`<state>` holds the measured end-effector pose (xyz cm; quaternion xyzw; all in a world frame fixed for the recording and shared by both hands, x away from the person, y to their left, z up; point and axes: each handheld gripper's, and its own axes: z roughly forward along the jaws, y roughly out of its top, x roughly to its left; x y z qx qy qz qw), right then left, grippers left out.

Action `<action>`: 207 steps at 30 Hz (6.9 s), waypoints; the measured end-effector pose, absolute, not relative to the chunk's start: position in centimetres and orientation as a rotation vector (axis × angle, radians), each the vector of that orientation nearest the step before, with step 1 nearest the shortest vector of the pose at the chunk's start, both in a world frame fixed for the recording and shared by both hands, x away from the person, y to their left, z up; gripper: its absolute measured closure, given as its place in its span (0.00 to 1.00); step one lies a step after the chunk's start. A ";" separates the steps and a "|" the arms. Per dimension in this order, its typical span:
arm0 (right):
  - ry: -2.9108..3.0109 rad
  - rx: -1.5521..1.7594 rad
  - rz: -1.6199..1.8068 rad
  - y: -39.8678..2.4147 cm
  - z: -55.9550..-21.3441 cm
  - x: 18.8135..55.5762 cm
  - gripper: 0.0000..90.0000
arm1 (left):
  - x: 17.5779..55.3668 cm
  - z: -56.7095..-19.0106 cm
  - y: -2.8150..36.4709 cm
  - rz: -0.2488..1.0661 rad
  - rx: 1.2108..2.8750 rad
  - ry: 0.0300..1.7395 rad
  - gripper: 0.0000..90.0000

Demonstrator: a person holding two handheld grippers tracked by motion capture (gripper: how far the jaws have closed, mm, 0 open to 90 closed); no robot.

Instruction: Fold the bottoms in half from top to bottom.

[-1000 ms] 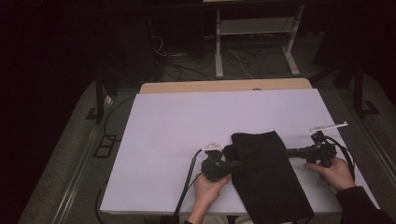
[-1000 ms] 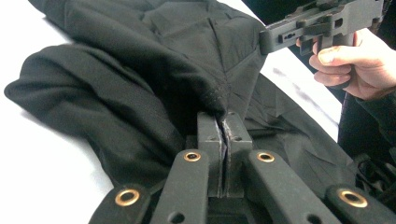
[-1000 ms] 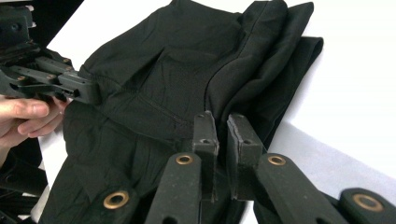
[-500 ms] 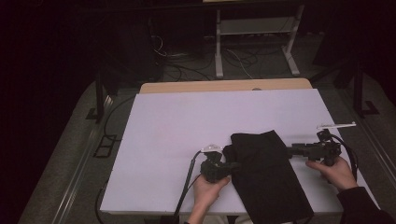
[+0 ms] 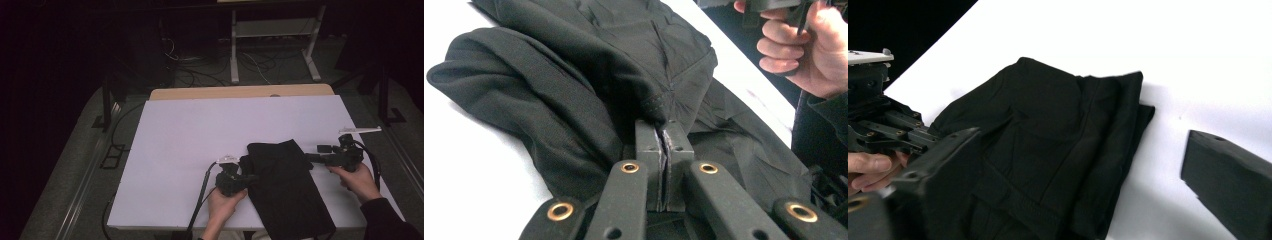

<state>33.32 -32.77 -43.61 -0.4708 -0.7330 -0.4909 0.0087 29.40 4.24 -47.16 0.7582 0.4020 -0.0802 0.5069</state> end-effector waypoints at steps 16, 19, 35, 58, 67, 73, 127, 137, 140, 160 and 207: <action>-2.387 -1.406 -1.437 -30.3 -42.6 37.2 0.04 | 29.5 -47.0 3.7 -0.176 1.867 0.958 0.97; -2.388 -1.405 -1.431 -30.2 -42.6 38.0 0.05 | 29.4 -47.0 3.8 -0.178 1.868 0.956 0.97; -2.379 -1.431 -1.328 -29.0 -44.7 41.6 0.09 | 29.4 -46.9 3.7 -0.179 1.867 0.956 0.97; -2.414 -1.298 -1.252 -26.7 -45.3 41.5 0.50 | 29.3 -47.1 3.6 -0.179 1.873 0.958 0.97; -2.397 -1.262 -1.243 -26.6 -45.2 41.3 0.78 | 29.3 -47.1 3.6 -0.172 1.867 0.957 0.97; -2.376 -1.267 -1.274 -26.7 -44.9 41.1 0.92 | 29.2 -47.1 3.7 -0.171 1.866 0.953 0.97; -2.202 -1.179 -1.472 -26.2 -41.6 33.5 0.93 | 29.1 -43.1 4.8 0.065 1.869 0.858 0.43; -2.216 -1.151 -1.461 -26.1 -41.6 32.3 0.93 | 29.5 -43.0 5.1 0.084 1.874 0.878 0.37; -2.221 -1.142 -1.451 -26.2 -41.6 32.0 0.93 | 29.7 -42.9 5.3 0.086 1.876 0.859 0.35; -2.259 -1.065 -1.378 -27.3 -42.5 29.4 0.93 | 32.4 -42.6 6.7 0.095 1.856 0.902 0.19; -2.323 -0.942 -1.249 -30.3 -43.8 26.3 0.56 | 32.7 -42.6 7.3 0.137 1.852 0.932 0.15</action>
